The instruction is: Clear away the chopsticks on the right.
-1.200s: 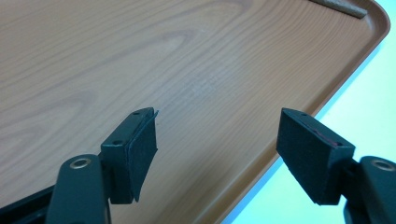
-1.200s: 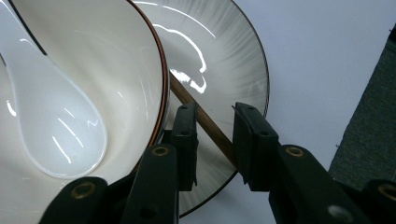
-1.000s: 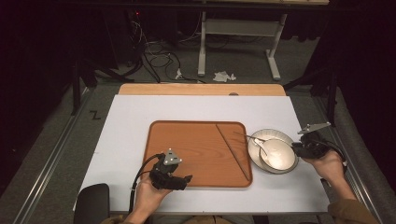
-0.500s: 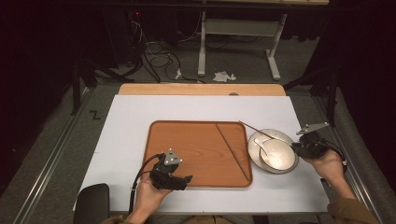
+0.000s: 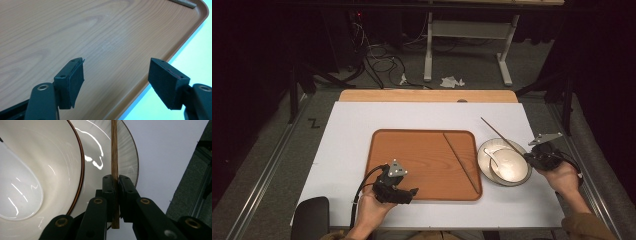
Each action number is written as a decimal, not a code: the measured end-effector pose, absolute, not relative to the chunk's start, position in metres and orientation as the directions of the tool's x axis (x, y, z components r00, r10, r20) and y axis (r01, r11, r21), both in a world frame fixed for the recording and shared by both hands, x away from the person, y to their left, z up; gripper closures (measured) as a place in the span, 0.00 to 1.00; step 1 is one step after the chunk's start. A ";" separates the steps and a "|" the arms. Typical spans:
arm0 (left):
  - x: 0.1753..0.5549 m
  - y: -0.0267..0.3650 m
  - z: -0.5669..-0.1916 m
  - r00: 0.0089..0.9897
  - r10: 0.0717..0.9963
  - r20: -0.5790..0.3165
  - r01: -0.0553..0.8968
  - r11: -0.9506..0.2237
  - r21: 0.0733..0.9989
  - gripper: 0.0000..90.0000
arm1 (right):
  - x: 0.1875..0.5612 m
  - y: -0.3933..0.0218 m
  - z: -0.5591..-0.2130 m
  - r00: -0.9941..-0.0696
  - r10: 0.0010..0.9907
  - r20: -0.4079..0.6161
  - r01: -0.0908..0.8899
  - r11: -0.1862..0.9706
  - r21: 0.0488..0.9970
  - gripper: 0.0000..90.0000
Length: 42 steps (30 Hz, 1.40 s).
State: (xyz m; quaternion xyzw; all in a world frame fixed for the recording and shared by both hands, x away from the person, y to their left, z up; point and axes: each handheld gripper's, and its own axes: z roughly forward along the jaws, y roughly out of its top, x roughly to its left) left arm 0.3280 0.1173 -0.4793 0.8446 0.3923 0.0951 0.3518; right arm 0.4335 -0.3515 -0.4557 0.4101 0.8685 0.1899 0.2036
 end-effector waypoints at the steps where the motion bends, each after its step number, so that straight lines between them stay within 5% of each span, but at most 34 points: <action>1: 0.328 0.117 -0.479 0.674 0.730 -0.115 0.596 -0.445 0.669 0.32 | 0.433 -0.351 -0.455 -0.578 0.791 -0.199 0.634 0.589 0.501 0.95; 19: 0.329 0.116 -0.477 0.689 0.717 -0.107 0.577 -0.454 0.679 0.32 | 0.404 -0.334 -0.414 -0.572 0.794 -0.206 0.525 0.547 0.652 0.95; 42: 0.336 0.103 -0.474 0.735 0.671 -0.098 0.532 -0.482 0.696 0.33 | 0.347 -0.257 -0.419 -0.658 0.741 -0.134 0.514 0.573 0.638 0.94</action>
